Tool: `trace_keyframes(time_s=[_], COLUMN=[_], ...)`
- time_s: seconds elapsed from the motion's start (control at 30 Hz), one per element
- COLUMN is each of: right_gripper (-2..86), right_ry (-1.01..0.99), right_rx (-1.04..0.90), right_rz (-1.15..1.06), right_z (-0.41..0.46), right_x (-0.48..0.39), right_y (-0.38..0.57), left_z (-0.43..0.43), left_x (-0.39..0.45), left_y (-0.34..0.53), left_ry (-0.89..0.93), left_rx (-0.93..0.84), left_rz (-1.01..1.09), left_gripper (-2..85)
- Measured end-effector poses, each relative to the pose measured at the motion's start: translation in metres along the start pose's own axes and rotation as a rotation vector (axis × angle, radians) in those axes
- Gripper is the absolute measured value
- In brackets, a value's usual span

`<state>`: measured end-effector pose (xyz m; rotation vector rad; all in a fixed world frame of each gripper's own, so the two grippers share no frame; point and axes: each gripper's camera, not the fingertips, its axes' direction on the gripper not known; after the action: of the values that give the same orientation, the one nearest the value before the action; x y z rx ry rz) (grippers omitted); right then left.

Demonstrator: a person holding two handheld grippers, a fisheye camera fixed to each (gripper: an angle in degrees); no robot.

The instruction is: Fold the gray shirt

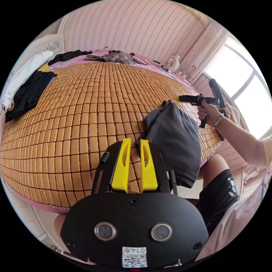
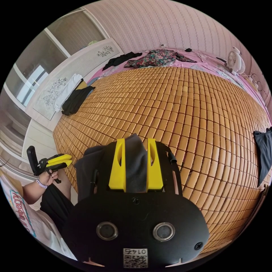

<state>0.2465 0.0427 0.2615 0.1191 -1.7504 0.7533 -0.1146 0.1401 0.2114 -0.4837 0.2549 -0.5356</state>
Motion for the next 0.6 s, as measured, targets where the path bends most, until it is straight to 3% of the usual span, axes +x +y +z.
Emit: trace_keyframes(time_s=[0.17, 0.5, 0.6], right_gripper=[9.7, 5.2, 4.1], right_ry=[0.048, 0.009, -0.069], right_rx=[-0.105, -0.075, 0.043], right_rz=[-0.084, -0.218, -0.187], right_z=[0.017, -0.016, -0.069], right_x=[-0.009, -0.061, -0.066], right_y=[0.001, -0.011, -0.002], left_z=[0.009, 0.075, 0.059], left_x=[0.023, 0.073, 0.099], left_y=[0.016, 0.033, 0.039], left_ry=[-0.007, -0.04, -0.07], left_rx=[0.05, -0.086, -0.067], left_rz=[0.082, 0.163, 0.26], left_gripper=[9.1, 2.9, 2.5])
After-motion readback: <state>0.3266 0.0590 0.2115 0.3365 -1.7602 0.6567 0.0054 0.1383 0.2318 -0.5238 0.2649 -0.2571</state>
